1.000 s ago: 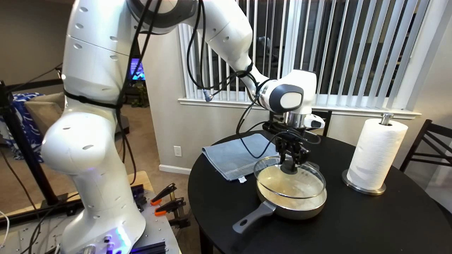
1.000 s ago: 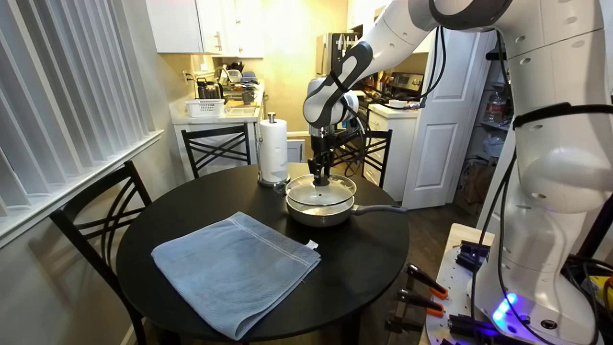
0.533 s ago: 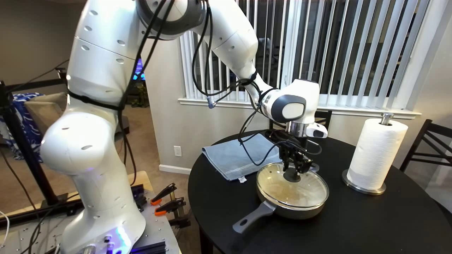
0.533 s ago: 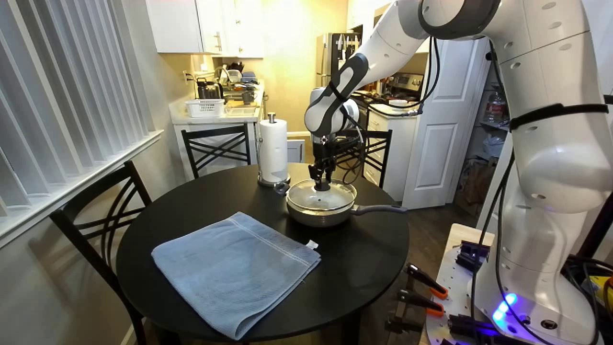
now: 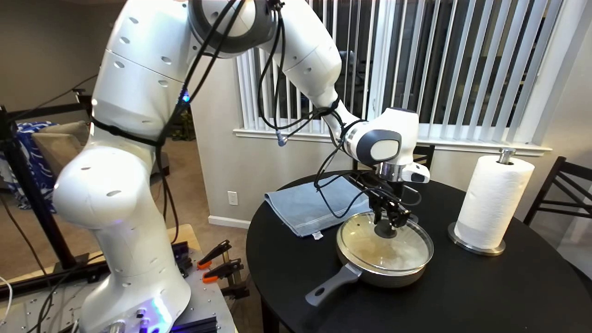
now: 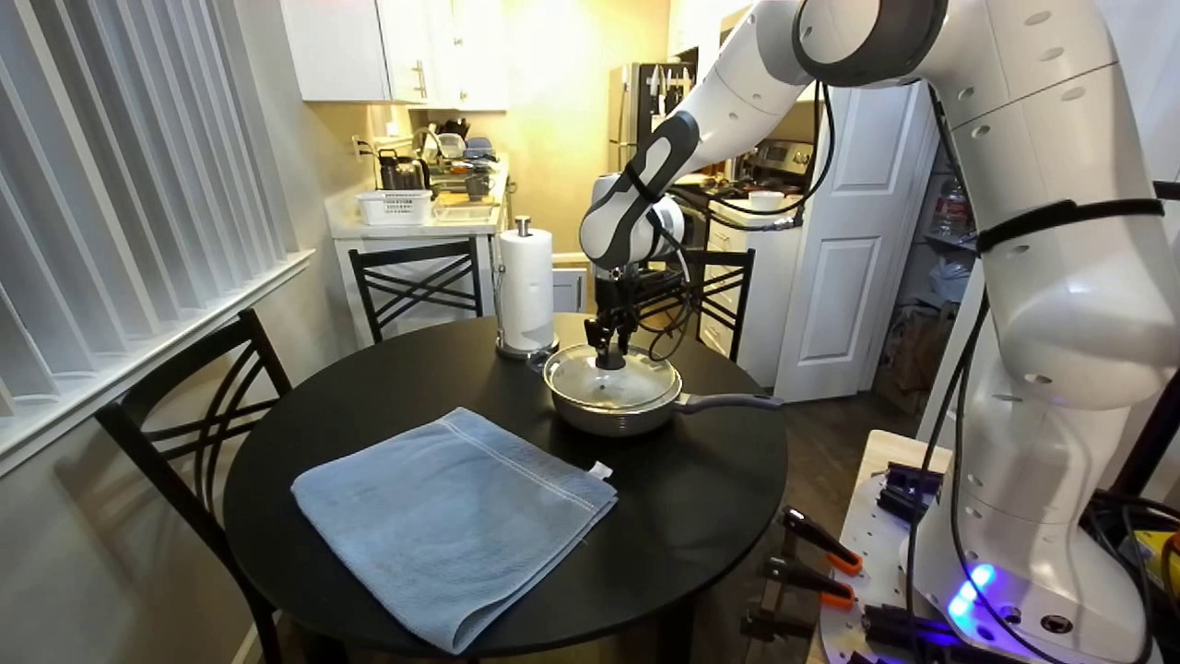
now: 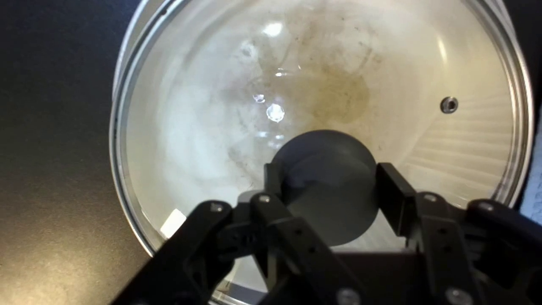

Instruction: Use the lid to cover the pot

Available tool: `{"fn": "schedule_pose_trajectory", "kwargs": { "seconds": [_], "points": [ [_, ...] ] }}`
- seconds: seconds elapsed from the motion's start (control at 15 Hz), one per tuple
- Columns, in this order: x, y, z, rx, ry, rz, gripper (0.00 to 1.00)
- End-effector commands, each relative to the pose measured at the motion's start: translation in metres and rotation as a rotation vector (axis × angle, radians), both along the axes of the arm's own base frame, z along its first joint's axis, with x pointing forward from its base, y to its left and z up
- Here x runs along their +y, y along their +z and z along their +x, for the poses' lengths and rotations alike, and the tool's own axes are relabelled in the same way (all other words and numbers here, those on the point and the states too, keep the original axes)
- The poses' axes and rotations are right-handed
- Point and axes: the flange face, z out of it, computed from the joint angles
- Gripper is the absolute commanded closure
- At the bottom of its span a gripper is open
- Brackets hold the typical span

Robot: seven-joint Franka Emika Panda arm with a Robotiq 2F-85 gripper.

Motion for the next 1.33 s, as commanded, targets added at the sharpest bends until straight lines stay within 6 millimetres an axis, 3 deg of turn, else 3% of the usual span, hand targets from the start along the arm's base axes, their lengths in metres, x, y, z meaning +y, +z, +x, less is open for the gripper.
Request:
{"fn": "schedule_pose_trajectory", "kwargs": {
  "seconds": [0.0,0.67,1.27],
  "points": [
    [0.002,0.003,0.003,-0.013,-0.021,0.006,0.67],
    [-0.002,-0.006,-0.009,0.086,0.003,0.018,0.67],
    [-0.001,0.001,-0.011,0.127,0.018,0.016,0.67]
  ]
}}
